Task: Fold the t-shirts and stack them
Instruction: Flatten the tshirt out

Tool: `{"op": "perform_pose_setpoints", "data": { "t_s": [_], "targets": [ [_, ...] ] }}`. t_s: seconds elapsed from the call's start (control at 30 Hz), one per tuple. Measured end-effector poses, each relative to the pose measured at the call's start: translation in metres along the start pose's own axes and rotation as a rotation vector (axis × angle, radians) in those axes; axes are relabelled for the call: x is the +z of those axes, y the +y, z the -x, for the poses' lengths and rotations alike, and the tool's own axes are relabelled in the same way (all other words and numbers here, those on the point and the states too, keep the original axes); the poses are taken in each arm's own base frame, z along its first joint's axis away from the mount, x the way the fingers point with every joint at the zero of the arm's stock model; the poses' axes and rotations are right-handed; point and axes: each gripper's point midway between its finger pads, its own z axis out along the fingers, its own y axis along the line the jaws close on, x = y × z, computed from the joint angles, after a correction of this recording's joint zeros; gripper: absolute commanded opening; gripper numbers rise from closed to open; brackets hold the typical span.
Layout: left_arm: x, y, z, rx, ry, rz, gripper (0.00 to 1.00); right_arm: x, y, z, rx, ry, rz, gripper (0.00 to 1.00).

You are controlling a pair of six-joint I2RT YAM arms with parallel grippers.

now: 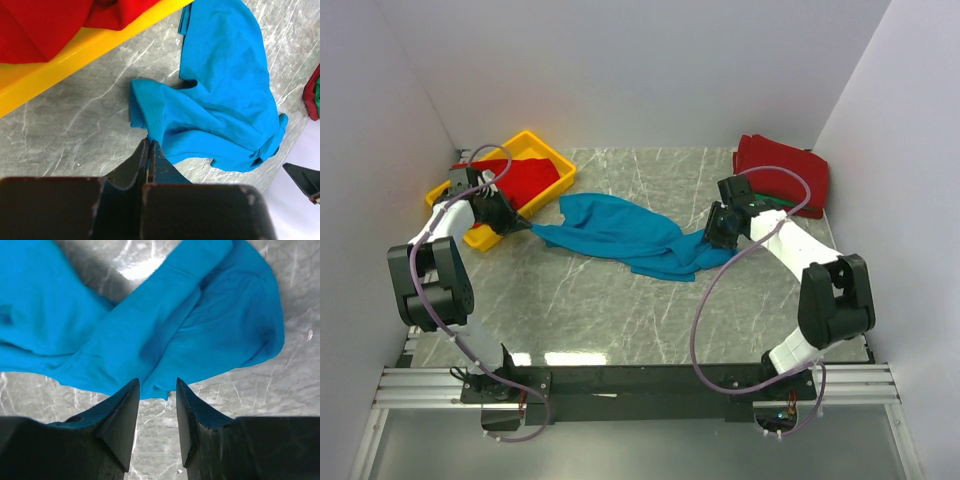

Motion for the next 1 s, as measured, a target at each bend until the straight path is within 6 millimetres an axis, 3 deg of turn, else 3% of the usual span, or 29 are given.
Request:
{"op": "perform_pose_setpoints", "data": {
  "t_s": [0.2, 0.4, 0.8, 1.0],
  "targets": [
    [0.001, -0.001, -0.001, 0.011, 0.003, 0.001, 0.00, 0.027, -0.005, -0.005, 0.016, 0.043, -0.040, 0.38],
    [0.001, 0.002, -0.003, 0.005, 0.010, 0.012, 0.00, 0.054, -0.011, 0.002, 0.015, 0.065, -0.106, 0.36],
    [0.010, 0.011, -0.007, -0.019, 0.049, 0.040, 0.00, 0.069, -0.037, 0.013, 0.051, 0.066, -0.175, 0.38],
    [0.011, 0.010, -0.004, -0.015, 0.047, 0.039, 0.00, 0.074, -0.036, 0.018, 0.047, 0.068, -0.153, 0.38]
  ]
}}
